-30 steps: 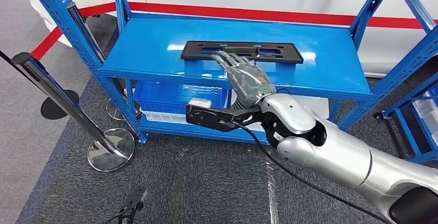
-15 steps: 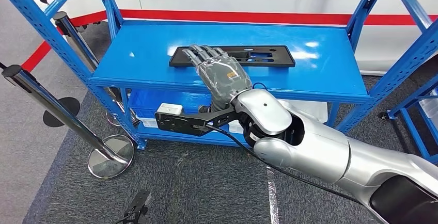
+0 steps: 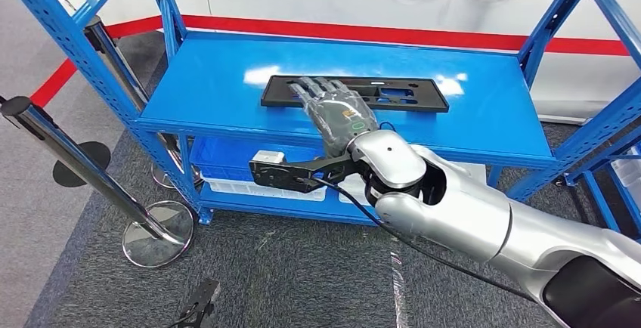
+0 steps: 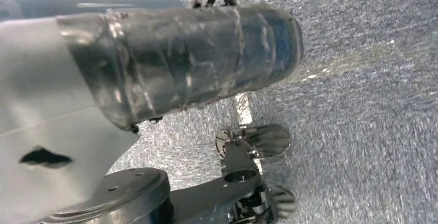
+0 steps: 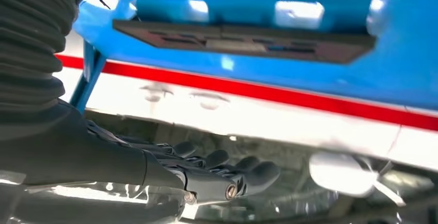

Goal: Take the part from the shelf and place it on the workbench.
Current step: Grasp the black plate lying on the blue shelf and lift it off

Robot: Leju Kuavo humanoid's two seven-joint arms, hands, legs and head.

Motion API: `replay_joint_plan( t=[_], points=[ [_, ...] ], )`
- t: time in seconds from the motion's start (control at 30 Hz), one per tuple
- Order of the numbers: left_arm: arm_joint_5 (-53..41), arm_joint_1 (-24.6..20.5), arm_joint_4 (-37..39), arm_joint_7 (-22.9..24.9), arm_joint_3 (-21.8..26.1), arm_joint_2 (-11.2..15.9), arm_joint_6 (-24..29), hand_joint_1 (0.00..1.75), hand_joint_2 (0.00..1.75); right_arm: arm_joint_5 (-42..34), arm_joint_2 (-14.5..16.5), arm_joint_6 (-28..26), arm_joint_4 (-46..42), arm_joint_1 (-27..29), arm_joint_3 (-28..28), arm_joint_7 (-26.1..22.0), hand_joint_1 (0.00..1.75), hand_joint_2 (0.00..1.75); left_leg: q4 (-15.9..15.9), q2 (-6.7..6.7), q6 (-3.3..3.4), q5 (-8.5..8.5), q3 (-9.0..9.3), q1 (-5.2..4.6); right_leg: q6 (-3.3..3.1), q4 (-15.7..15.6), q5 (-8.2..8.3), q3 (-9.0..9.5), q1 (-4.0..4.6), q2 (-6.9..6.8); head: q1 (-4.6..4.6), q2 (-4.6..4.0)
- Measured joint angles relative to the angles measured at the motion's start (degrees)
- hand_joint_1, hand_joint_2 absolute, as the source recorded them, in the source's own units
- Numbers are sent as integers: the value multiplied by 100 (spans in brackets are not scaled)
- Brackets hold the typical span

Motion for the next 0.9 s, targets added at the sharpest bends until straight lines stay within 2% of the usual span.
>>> replay_joint_plan(
  t=[0.03, 0.1, 0.13, 0.17, 0.23, 0.3, 0.33, 0.37, 0.43, 0.47, 0.5, 0.53, 0.57, 0.6, 0.63, 0.67, 0.73, 0.83, 0.87, 0.9],
  points=[
    [-1, 8, 0, -2, -17, -8, -1, 0, 0, -2, -40, -1, 26, 25, 0, 3, 0, 175, 17, -7, -3, -38, 32, 1, 0, -108, 169, -21, -4, -3, 0, 0],
    [-20, 26, 0, -4, -42, -25, -20, 0, 0, -4, -131, 2, 67, 48, -2, 13, 0, 175, 75, -19, -31, -146, 108, 2, -18, -827, 658, 222, -8, -20, 1, 1],
    [-41, 29, 0, -7, -51, -32, -34, 0, 0, -5, -178, 12, 85, 57, -3, 19, 0, 175, 113, -24, -60, -206, 134, -8, -32, -1200, 824, 380, 1, -26, 3, 0],
    [-71, 27, 0, -11, -60, -37, -54, 0, 0, -6, -221, 23, 102, 78, -6, 23, 0, 175, 134, -24, -92, -248, 145, -19, -53, -1435, 892, 486, 9, -25, 1, 0],
    [-160, 15, 0, -16, -101, -41, -86, 0, 0, -8, -325, 41, 129, 155, -20, 30, 0, 175, 137, -15, -152, -284, 155, -40, -98, -1540, 844, 545, 31, -4, -6, 0],
    [-289, 9, 0, -10, -170, -46, -105, 0, 0, -19, -450, 42, 161, 255, -41, 32, 0, 175, 154, -3, -202, -332, 161, -37, -155, -1563, 828, 573, 6, 10, -16, 0],
    [-364, 4, 0, -6, -210, -54, -114, 0, 0, -27, -500, 42, 179, 295, -49, 32, 0, 175, 263, 1, -233, -398, 117, -32, -182, -1579, 816, 596, -13, 12, -23, 0],
    [-435, -2, 0, -3, -249, -62, -127, 0, 0, -35, -543, 42, 200, 332, -55, 32, 0, 175, 481, 3, -262, -502, 7, -26, -207, -1587, 804, 620, -30, 12, -33, 0],
    [-554, -16, 0, -3, -337, -79, -163, 0, 0, -51, -619, 42, 241, 430, -59, 32, 0, 175, 1213, 6, -310, -763, -399, -10, -241, -1588, 772, 648, -32, 15, -49, 0],
    [-590, -18, 0, -5, -382, -84, -175, 0, 0, -56, -659, 41, 265, 496, -59, 32, 0, 175, 1547, 6, -320, -833, -615, -6, -248, -1587, 754, 664, -28, 15, -49, 0],
    [-616, -15, 0, -9, -422, -87, -182, 0, 0, -60, -700, 39, 289, 564, -59, 32, 0, 175, 1723, 6, -320, -805, -763, -5, -250, -1585, 733, 688, -25, 17, -49, 0],
    [-631, -10, 0, -13, -455, -90, -185, 0, 0, -61, -736, 35, 311, 618, -60, 32, 0, 175, 1676, 6, -307, -663, -801, -5, -249, -1584, 709, 720, -22, 22, -49, 0],
    [-643, -7, 0, -16, -488, -92, -186, 0, 0, -62, -768, 32, 329, 655, -61, 32, 0, 175, 1420, 5, -283, -431, -733, -7, -245, -1584, 684, 762, -19, 30, -50, 0],
    [-657, -6, 0, -18, -517, -92, -191, 0, 0, -63, -794, 29, 344, 674, -64, 32, 0, 175, 1023, 5, -243, -172, -595, -14, -239, -1586, 657, 805, -16, 37, -49, -1],
    [-677, -7, 1, -13, -548, -92, -202, 0, 0, -63, -818, 29, 356, 683, -71, 32, 0, 175, 663, 6, -198, 9, -442, -32, -225, -1591, 634, 837, -7, 43, -45, 0],
    [-708, -14, 1, -4, -585, -92, -223, 0, 0, -62, -842, 33, 364, 697, -78, 32, 0, 175, 367, 6, -151, 99, -311, -53, -203, -1598, 619, 854, -3, 49, -45, -1],
    [-770, -21, 2, 47, -663, -93, -279, 0, 0, -57, -900, 50, 369, 750, -94, 32, 0, 175, 156, 3, -91, 70, -199, -91, -147, -1622, 609, 857, -2, 48, -46, 0],
    [-792, -8, 2, 165, -756, -92, -329, 0, 0, -40, -987, 74, 356, 806, -119, 32, 0, 175, 31, 5, -32, 68, -113, -51, -53, -1592, 555, 853, 0, 35, -43, 0],
    [-787, -6, 2, 199, -775, -91, -335, 0, 0, -32, -1015, 75, 349, 804, -142, 32, 0, 175, -13, 11, -4, 72, -70, -32, -26, -1439, 471, 790, 3, 28, -32, 0],
    [-782, -9, 2, 226, -792, -89, -338, 0, 0, -22, -1038, 74, 343, 802, -165, 32, 0, 175, -33, 17, 19, 68, -37, -21, -9, -1154, 340, 651, -2, 20, -24, 0]
  ],
)
